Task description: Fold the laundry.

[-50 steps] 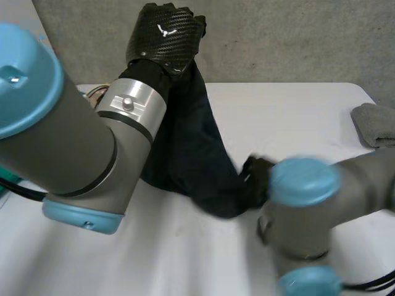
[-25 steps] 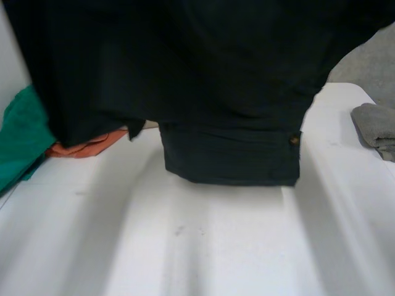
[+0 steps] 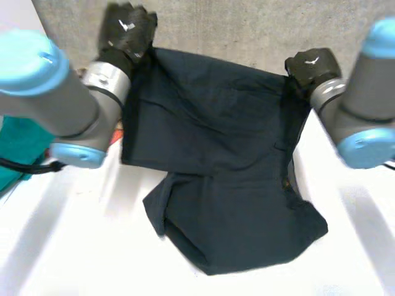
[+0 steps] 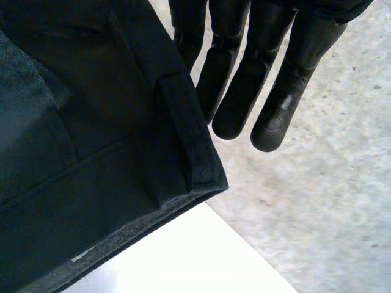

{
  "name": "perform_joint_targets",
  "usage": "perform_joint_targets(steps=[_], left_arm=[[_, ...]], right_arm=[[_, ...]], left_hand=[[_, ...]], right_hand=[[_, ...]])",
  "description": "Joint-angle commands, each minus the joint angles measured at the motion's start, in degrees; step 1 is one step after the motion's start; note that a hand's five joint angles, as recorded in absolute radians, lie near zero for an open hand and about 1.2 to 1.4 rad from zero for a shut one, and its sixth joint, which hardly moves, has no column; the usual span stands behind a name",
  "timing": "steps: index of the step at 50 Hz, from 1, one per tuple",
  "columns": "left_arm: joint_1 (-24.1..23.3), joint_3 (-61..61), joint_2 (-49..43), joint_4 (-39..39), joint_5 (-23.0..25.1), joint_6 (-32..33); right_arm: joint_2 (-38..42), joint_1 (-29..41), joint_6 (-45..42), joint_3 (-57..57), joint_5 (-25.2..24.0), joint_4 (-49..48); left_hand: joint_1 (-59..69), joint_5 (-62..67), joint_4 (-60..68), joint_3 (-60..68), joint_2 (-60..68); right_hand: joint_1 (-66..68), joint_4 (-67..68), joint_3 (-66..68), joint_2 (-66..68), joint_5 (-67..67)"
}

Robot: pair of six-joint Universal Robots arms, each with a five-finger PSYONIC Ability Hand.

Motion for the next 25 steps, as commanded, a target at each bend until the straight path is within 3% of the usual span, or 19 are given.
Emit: perform_joint_targets(steps=[1,2,3,6,11,18,25], left_arm=[[1.22,15.05,-16.43,10.14,0.8,0.34],[1.23,16.73,-17.58,10.68,0.71,0.33],[1.31,18.32,-18.55,10.95,0.63,0.33],[1.4,21.58,-20.14,11.21,0.27,0.25],[1.22,15.89,-16.73,9.81,-0.78,0.16],[1.05,-3.53,-4.42,8.76,-0.52,0.25],[-0.35,-25.06,8.93,-2.22,-0.52,-0.63]], right_arm=[[11.67,2.95,-12.33,0.05,6.99,-31.96],[12.47,3.22,-13.14,0.4,6.29,-33.67],[13.17,3.48,-14.02,0.76,5.42,-34.64],[14.32,3.83,-14.99,1.37,1.81,-33.17],[11.43,4.01,-13.5,4.27,1.1,-25.87],[-3.24,1.29,-10.86,14.46,-1.88,-18.4],[-9.31,-6.7,-11.3,24.92,-15.85,-6.62]], left_hand=[[-17.02,-19.49,-21.35,-20.78,-20.9],[-42.32,-44.79,-46.65,-46.08,-46.2],[-54.56,-57.03,-58.9,-58.33,-58.45],[-54.56,-57.03,-58.9,-58.33,-58.45],[-54.56,-57.03,-58.9,-58.33,-58.45],[-54.02,-56.49,-58.35,-57.78,-57.9],[-49.82,-52.29,-54.15,-53.58,-53.7]], right_hand=[[-6.52,-17.63,-17.43,-17.98,-15.78],[-35.46,-46.56,-46.37,-46.92,-44.72],[-47.11,-58.21,-58.02,-58.57,-56.37],[-47.11,-58.21,-58.02,-58.57,-56.37],[-47.11,-58.21,-58.02,-58.57,-56.37],[-47.11,-58.21,-58.02,-58.57,-56.37],[-47.11,-58.21,-58.02,-58.57,-56.37]])
